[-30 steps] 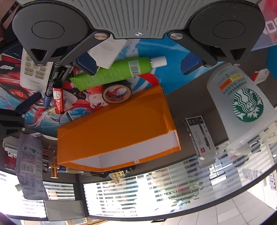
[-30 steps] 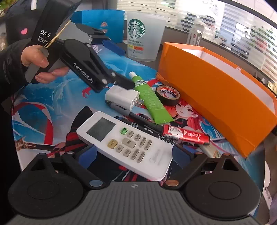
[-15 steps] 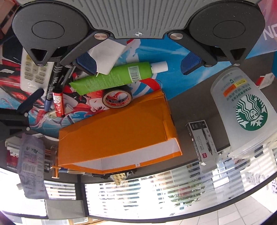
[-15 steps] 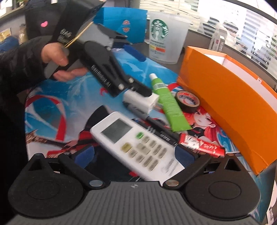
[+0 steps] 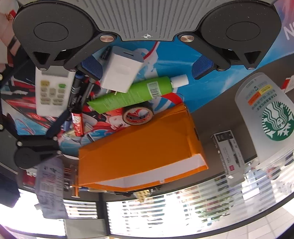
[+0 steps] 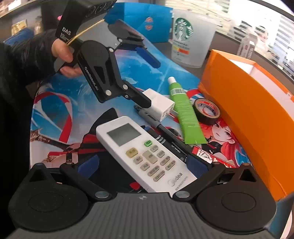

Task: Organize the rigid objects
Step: 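Grasp the white charger with the left tool while the right tool grasps the white remote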

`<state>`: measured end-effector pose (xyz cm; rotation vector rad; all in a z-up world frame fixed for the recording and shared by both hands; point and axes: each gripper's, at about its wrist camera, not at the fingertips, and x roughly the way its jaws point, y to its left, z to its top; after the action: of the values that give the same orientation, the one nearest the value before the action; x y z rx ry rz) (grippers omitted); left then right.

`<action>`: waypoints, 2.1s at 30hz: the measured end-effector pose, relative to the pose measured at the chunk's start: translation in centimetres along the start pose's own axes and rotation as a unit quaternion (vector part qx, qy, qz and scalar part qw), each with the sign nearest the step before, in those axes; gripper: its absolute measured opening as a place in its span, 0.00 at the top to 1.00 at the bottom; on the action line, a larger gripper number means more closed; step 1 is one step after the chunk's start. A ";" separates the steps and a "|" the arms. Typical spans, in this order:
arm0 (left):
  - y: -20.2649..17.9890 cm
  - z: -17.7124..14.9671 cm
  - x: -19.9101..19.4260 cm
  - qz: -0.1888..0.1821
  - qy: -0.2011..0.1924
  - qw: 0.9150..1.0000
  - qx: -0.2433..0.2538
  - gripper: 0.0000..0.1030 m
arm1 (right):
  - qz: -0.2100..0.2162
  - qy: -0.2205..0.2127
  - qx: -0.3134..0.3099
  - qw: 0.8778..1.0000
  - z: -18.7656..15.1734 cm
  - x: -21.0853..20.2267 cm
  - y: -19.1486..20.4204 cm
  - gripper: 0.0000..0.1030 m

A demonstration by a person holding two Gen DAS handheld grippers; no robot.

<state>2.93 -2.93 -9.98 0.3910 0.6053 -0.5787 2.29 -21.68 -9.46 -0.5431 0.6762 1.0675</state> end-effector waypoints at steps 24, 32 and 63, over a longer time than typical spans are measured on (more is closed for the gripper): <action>-0.4 0.1 1.9 -0.049 0.025 0.998 0.011 0.00 | 0.027 0.035 0.008 0.999 -1.1 -1.0 0.3 0.07; -0.1 -0.1 2.7 -0.052 0.018 0.998 -0.026 0.00 | 0.002 0.006 0.066 0.998 -1.1 -0.4 -0.7 0.20; 2.2 -0.6 2.6 -0.120 -0.010 0.988 -0.095 0.46 | -0.093 -0.049 0.146 0.984 -2.8 -1.4 2.4 0.27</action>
<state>5.75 -1.93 -11.65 0.1322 0.6871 -0.7477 -0.98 -23.57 -10.56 -0.2902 0.6669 0.7960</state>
